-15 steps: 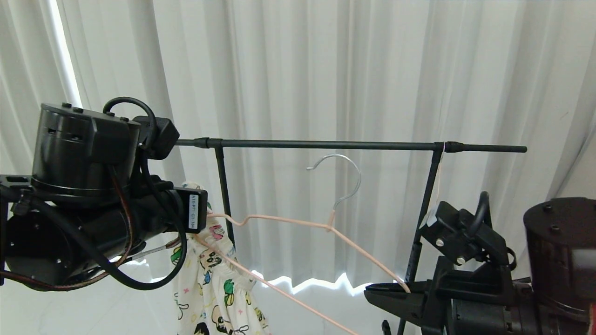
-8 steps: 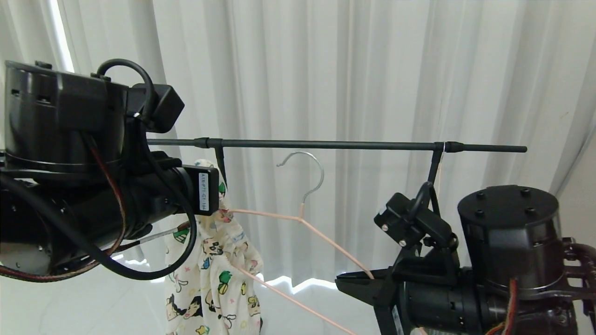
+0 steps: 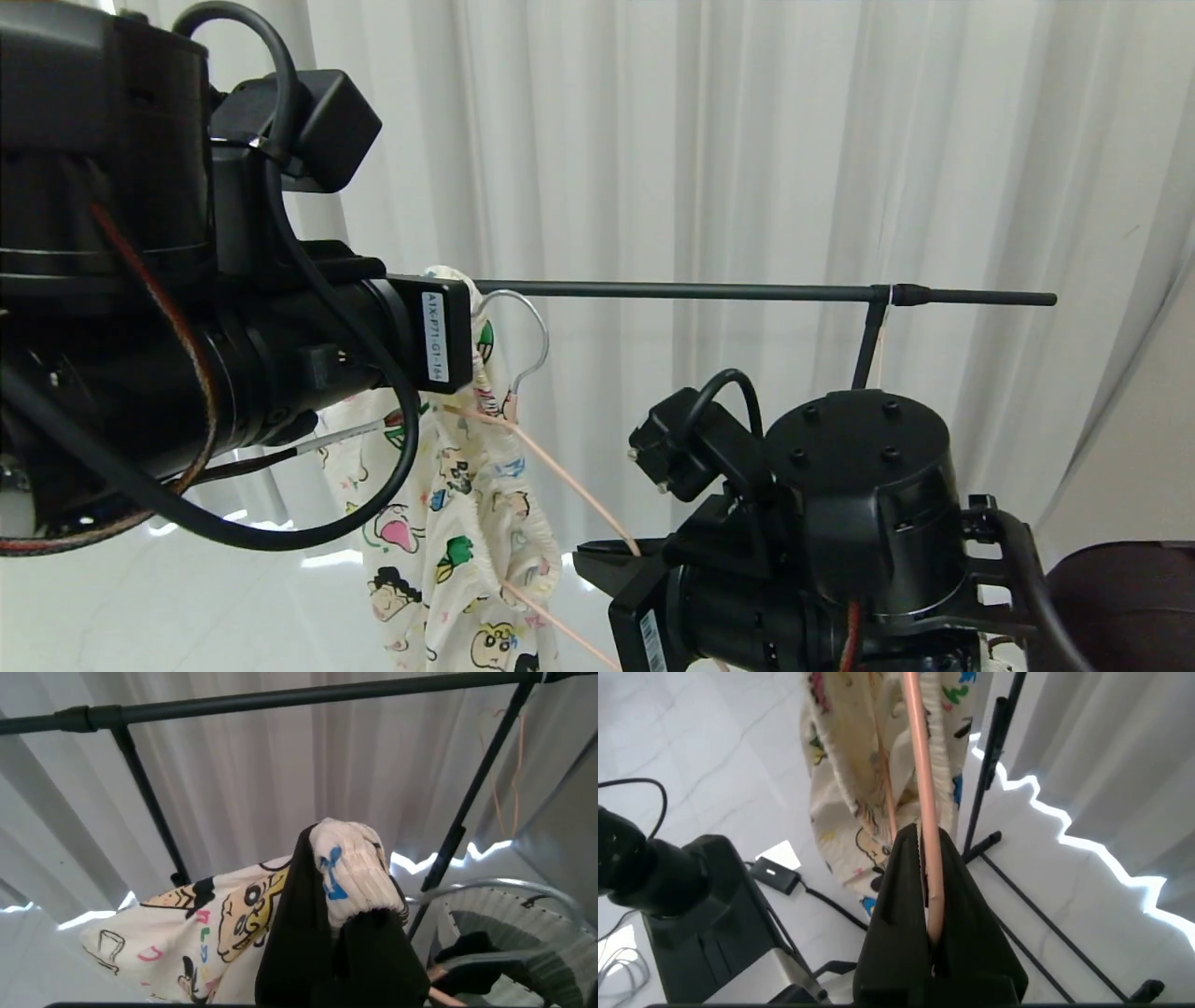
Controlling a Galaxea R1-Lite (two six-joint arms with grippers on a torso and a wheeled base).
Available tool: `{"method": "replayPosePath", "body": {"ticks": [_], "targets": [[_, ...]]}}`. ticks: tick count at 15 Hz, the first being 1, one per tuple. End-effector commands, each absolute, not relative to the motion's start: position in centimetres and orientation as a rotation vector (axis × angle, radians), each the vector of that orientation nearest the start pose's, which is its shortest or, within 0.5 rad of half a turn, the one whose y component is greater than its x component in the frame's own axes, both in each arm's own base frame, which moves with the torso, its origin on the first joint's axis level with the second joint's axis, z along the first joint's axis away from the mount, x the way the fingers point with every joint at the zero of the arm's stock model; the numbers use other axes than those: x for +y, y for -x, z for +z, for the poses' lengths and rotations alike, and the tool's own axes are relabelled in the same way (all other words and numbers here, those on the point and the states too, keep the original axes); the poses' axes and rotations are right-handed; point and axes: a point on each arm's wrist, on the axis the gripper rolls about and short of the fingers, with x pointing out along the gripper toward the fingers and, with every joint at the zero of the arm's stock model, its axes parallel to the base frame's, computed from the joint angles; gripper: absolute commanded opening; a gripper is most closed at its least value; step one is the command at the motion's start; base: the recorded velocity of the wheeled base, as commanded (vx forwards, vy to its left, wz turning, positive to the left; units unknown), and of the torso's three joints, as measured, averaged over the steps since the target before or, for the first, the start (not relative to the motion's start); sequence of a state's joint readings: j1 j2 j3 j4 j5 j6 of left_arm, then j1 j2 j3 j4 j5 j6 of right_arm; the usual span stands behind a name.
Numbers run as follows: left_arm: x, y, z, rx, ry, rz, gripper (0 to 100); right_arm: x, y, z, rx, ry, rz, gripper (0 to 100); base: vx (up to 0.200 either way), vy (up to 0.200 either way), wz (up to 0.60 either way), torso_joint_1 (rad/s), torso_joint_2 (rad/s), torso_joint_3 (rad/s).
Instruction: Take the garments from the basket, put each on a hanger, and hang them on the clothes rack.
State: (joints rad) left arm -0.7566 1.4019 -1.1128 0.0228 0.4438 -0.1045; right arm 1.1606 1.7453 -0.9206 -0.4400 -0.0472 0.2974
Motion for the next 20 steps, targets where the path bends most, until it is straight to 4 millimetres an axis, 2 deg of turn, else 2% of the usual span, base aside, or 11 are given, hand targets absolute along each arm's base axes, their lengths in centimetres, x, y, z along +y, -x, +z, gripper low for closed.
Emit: {"method": "replayPosePath", "body": {"ticks": [1,7,8,16,20], "targets": [[-15.9,-16.8,28.8,0.274,-0.082,-0.334,0,29.8,-13.0,17.8,0.494,-0.028,1.027,0,0.000,0.000,0.00,0.000,0.00,0.000],[-15.9,-16.9,28.1,0.282,-0.102,-0.261,0,29.4,-12.6,18.9,0.455,-0.065,0.977,0,0.000,0.000,0.00,0.000,0.00,0.000],[-15.9,-16.8,28.1,0.280,-0.102,-0.263,100,29.4,-12.5,18.9,0.452,-0.066,0.973,0,0.000,0.000,0.00,0.000,0.00,0.000],[-15.7,-16.8,28.4,0.266,-0.099,-0.240,100,29.1,-13.2,19.5,0.377,-0.101,0.865,0,0.000,0.000,0.00,0.000,0.00,0.000],[-15.1,-17.2,28.4,0.263,-0.098,-0.192,100,28.4,-13.3,20.5,0.342,-0.118,0.840,0,0.000,0.000,0.00,0.000,0.00,0.000]]}}
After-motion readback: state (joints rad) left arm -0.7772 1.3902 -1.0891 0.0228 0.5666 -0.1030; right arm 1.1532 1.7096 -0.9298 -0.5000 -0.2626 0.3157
